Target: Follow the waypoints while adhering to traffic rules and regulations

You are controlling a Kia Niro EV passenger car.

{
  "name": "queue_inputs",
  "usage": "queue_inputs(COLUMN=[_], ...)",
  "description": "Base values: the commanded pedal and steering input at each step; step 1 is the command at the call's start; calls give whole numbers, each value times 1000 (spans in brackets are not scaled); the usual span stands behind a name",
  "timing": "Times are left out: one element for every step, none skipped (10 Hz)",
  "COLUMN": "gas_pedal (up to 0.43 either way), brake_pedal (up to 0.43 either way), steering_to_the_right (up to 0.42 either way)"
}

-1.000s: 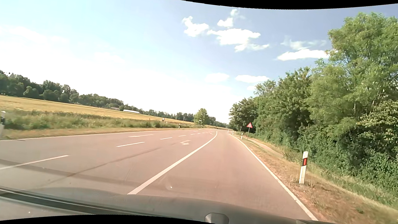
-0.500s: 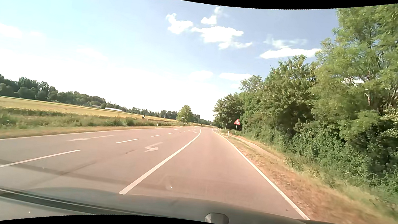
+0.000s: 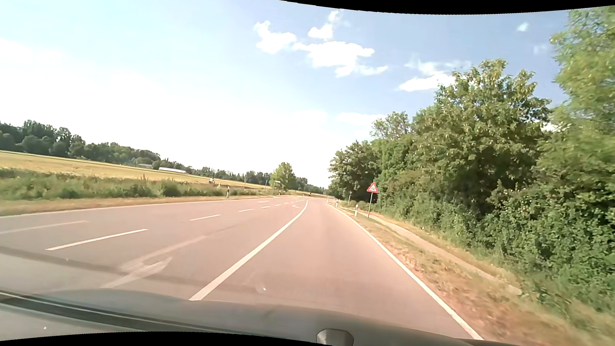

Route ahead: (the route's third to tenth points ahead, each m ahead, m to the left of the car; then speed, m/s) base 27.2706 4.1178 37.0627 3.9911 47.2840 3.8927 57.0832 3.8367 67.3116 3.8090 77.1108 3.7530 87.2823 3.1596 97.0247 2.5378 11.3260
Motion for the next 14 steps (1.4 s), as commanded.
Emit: queue_inputs(gas_pedal=[358, 358, 358, 358, 358, 358, 358, 358, 358, 358, 358, 358, 358, 358], brake_pedal=[6, 6, 6, 6, 6, 6, 6, 6, 6, 6, 6, 6, 6, 6], steering_to_the_right=[0, 0, 0, 0, 0, 0, 0, 0, 0, -1, -4, -9, -10, -10])
